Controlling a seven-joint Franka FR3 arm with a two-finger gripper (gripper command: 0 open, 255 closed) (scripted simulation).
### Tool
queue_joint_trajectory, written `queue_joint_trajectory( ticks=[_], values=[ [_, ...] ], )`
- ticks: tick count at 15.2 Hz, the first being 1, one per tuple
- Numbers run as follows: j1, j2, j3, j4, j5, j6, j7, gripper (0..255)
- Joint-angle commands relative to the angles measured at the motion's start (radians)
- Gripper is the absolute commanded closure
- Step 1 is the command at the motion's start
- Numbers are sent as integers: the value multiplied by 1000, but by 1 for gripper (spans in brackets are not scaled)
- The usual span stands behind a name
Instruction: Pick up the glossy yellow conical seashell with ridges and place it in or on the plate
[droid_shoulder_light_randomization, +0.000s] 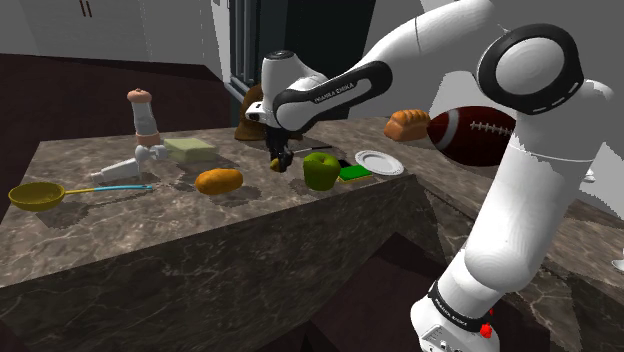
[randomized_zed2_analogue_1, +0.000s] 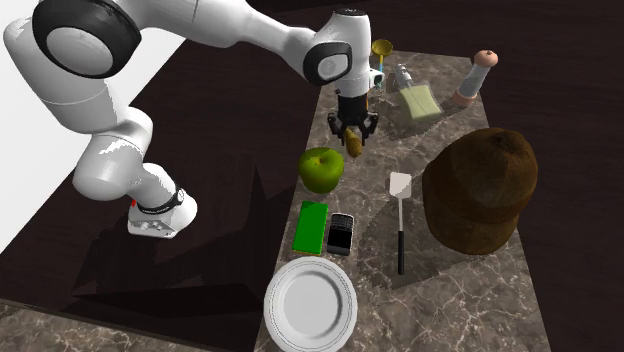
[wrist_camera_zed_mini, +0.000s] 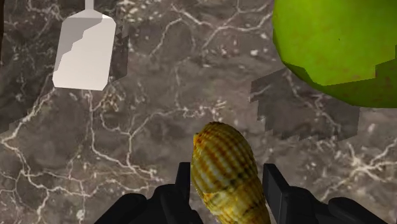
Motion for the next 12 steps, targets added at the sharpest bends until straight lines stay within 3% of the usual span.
queue_joint_trajectory(
  ticks=[1,10,12],
  values=[
    [-1,-12,2,12,9,-23,-10,255],
    [-2,-52,7,73,37,-118,-43,255],
    [-29,-95,-11,19,52,-95,-89,255]
  ],
)
